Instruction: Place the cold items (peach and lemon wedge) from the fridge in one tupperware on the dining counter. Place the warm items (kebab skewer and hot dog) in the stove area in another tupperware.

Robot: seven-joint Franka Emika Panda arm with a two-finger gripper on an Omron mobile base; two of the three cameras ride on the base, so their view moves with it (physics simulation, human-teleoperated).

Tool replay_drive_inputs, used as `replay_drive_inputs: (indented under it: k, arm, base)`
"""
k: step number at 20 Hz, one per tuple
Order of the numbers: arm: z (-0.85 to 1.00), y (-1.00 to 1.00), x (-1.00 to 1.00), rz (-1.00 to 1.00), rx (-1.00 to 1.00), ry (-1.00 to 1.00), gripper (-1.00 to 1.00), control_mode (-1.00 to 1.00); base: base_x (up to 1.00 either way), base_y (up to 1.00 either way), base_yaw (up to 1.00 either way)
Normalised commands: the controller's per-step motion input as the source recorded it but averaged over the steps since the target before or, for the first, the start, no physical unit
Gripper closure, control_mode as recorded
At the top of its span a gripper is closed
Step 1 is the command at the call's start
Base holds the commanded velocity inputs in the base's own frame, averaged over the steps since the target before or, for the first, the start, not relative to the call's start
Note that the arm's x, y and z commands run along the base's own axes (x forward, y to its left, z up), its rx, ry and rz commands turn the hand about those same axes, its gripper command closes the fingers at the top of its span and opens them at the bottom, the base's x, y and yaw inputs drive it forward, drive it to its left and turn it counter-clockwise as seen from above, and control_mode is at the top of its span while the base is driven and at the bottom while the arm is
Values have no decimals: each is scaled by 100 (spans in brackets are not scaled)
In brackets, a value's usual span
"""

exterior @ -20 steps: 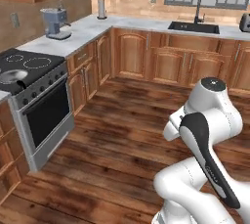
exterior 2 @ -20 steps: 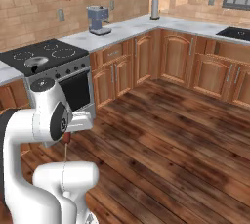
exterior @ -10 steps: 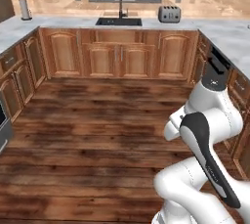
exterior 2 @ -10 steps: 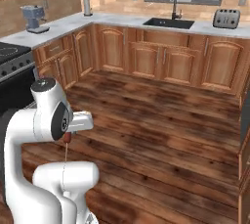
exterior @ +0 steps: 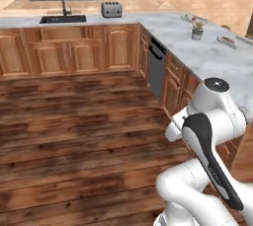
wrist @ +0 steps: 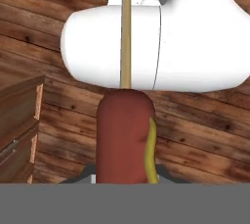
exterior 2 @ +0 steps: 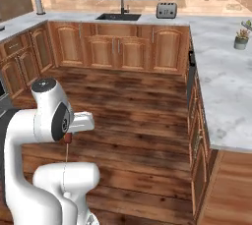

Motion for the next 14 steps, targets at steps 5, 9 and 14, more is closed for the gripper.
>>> replay_drive_inputs:
  k: [5, 9, 14]
  arm:
    - [0, 0, 0, 0, 0, 0, 100, 100]
    - [0, 0, 0, 0, 0, 0, 100, 100]
    - [0, 0, 0, 0, 0, 0, 100, 100]
  base:
    - [-100, -54, -30]
    - [-98, -98, -8]
    - [-50, -100, -1]
